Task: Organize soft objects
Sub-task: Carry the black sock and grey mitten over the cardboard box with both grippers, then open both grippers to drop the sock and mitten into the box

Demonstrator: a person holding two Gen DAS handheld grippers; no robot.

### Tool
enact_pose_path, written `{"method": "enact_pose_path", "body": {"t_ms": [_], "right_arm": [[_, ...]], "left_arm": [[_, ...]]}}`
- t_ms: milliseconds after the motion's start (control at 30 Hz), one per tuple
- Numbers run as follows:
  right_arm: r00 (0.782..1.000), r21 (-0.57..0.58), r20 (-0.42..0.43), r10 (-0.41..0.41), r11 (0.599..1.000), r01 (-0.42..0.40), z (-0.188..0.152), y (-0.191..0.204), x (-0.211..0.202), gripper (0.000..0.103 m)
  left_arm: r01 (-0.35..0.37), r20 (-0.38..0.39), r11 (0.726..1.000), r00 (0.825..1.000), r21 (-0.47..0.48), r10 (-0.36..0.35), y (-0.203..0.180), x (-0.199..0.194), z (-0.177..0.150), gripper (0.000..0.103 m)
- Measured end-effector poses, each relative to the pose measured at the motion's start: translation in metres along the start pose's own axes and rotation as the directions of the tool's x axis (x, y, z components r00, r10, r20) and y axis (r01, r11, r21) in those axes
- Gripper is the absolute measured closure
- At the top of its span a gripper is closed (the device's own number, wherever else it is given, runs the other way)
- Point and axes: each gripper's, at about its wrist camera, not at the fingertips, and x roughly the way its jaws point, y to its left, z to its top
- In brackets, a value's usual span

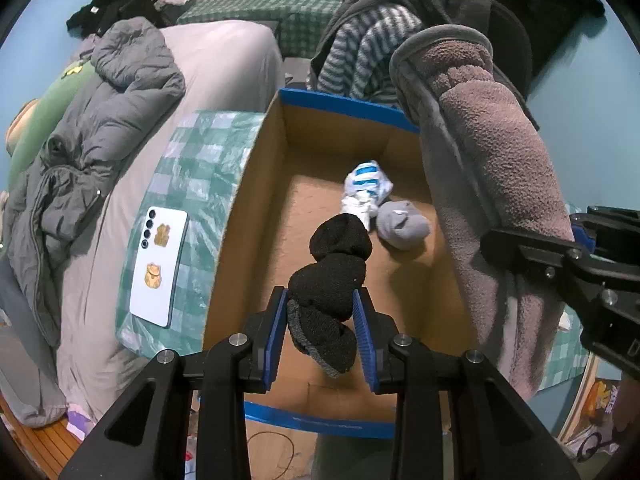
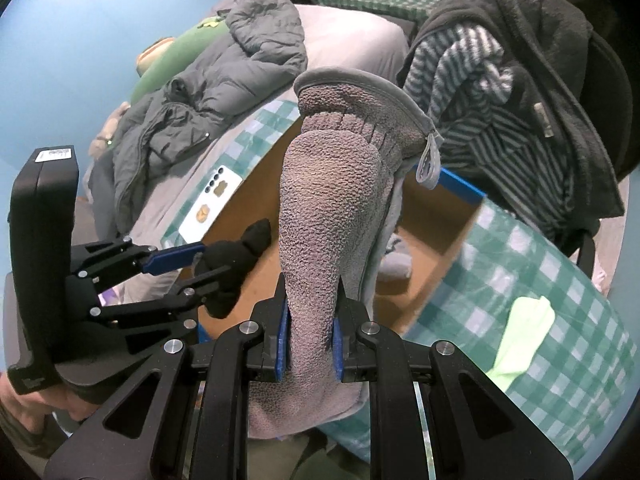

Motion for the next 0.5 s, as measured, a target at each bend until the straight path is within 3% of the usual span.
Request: {"method": "enact_pose_path", "body": {"t_ms": [500], "right_arm": [[0.996,0.002,-0.085,0.02,1.0,-0.02,0.003,0.017,0.051,0.085]], "left_arm": [[-0.018,-0.037,0.999,0.999,-0.039,0.016,0.021,0.023,0.004,0.069]]}}
